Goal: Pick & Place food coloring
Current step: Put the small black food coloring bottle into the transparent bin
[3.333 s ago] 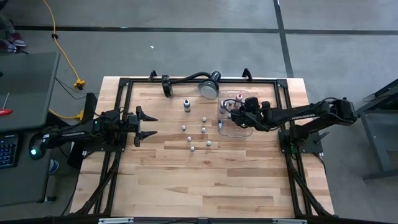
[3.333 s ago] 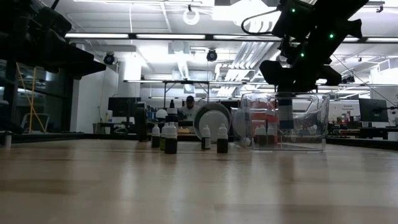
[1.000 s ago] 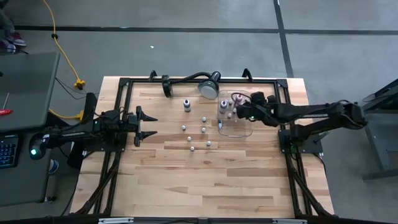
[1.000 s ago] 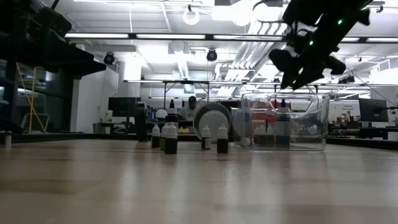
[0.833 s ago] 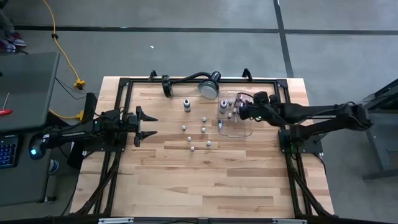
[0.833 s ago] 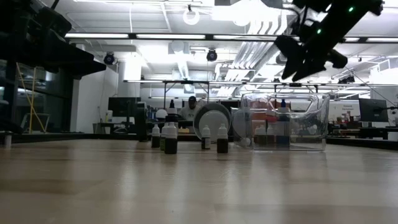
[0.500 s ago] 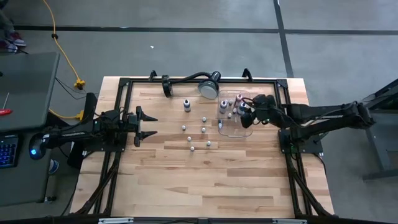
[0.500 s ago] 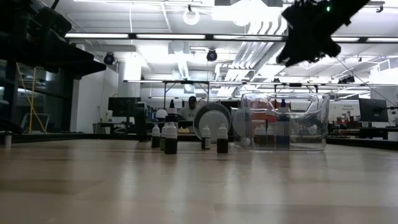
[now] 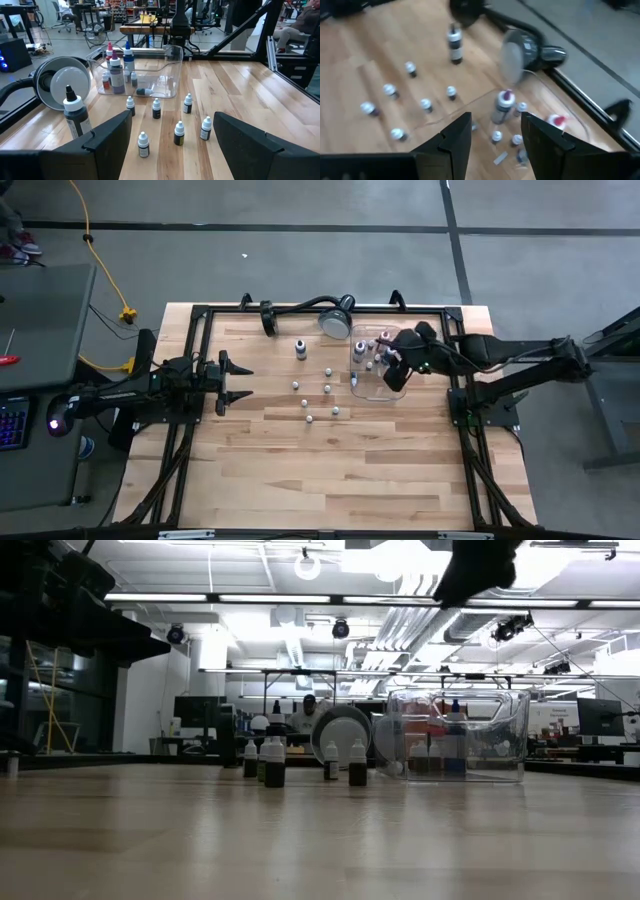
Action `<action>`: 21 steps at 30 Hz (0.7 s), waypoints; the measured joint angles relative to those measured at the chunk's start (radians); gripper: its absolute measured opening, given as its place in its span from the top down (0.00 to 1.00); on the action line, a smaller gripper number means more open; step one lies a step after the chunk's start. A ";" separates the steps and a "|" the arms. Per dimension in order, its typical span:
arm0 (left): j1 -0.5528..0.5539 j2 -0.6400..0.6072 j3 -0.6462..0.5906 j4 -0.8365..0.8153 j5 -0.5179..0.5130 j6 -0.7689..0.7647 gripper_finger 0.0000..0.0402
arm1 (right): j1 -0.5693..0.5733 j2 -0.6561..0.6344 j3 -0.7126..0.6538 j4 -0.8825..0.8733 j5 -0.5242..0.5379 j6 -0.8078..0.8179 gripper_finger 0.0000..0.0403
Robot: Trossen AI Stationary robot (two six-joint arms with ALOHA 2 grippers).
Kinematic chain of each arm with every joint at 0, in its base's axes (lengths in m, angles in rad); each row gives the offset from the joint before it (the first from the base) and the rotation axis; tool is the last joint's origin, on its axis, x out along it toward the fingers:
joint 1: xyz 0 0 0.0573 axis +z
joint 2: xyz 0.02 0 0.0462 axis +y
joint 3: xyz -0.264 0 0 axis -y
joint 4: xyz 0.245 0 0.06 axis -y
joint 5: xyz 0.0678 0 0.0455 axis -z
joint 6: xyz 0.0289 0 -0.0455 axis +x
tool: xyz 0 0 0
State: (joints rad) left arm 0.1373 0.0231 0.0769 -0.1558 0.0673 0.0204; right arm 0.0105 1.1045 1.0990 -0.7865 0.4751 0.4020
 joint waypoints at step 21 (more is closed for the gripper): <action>0.000 0.000 0.000 0.000 0.000 0.000 0.31 | 0.009 0.189 0.102 0.101 -0.506 -0.201 0.60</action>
State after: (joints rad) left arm 0.1371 0.0231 0.0772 -0.1557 0.0673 0.0200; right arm 0.0195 1.2933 1.2011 -0.6851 -0.0309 0.2008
